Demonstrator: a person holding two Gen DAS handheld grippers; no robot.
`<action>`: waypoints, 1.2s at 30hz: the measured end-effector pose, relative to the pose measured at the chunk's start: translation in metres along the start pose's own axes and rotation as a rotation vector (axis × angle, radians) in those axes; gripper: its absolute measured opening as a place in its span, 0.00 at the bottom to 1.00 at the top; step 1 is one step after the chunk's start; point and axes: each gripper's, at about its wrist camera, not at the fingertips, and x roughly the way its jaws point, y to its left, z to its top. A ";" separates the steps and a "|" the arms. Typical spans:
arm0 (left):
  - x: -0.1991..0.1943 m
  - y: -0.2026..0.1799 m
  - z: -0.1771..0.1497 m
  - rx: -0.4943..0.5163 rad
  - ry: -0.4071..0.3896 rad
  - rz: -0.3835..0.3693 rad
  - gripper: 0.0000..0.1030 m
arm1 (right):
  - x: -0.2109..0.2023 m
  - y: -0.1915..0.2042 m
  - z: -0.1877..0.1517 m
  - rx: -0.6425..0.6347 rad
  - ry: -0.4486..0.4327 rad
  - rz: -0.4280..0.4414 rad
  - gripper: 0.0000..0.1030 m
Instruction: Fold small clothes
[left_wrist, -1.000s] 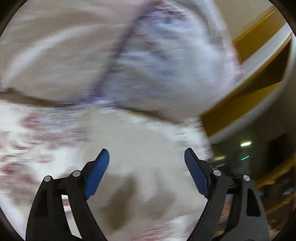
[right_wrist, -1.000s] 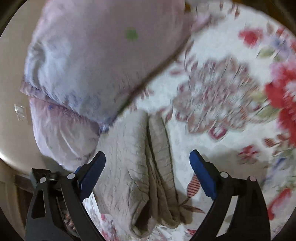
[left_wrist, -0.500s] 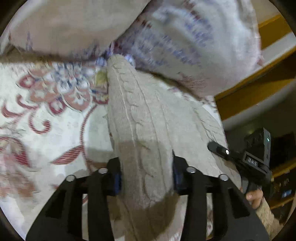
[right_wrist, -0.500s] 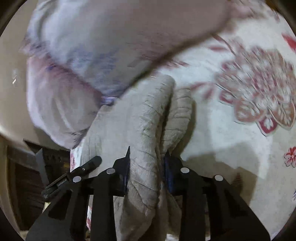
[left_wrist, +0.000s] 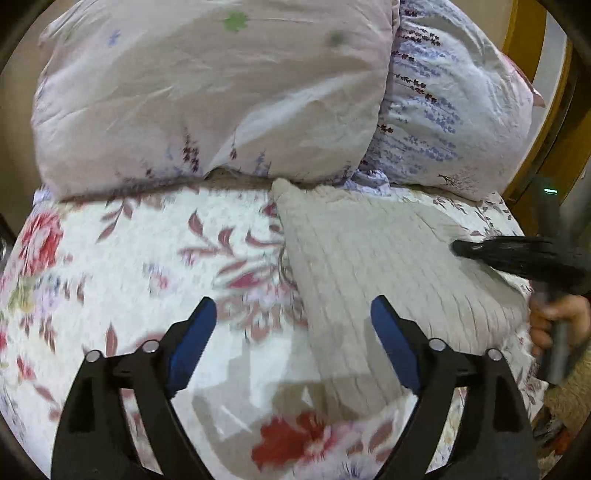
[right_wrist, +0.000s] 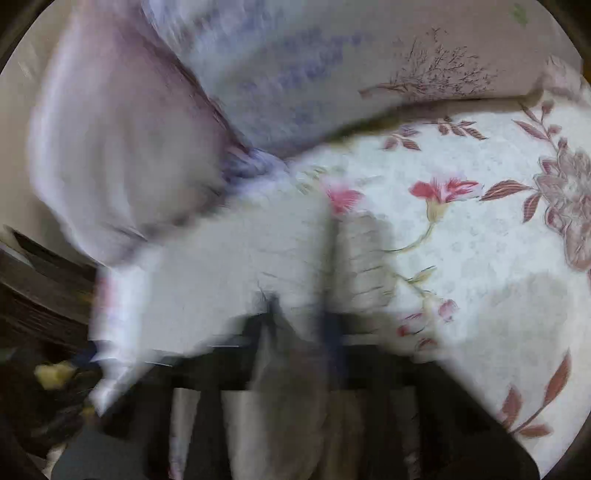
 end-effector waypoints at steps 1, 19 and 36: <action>-0.004 -0.002 -0.008 -0.007 -0.003 0.030 0.98 | -0.001 -0.003 0.003 0.036 -0.036 -0.021 0.10; 0.014 -0.050 -0.098 0.028 0.129 0.074 0.98 | -0.060 0.013 -0.158 -0.193 -0.118 -0.241 0.90; 0.023 -0.056 -0.112 0.025 0.261 0.158 0.98 | -0.036 0.025 -0.177 -0.184 -0.036 -0.397 0.99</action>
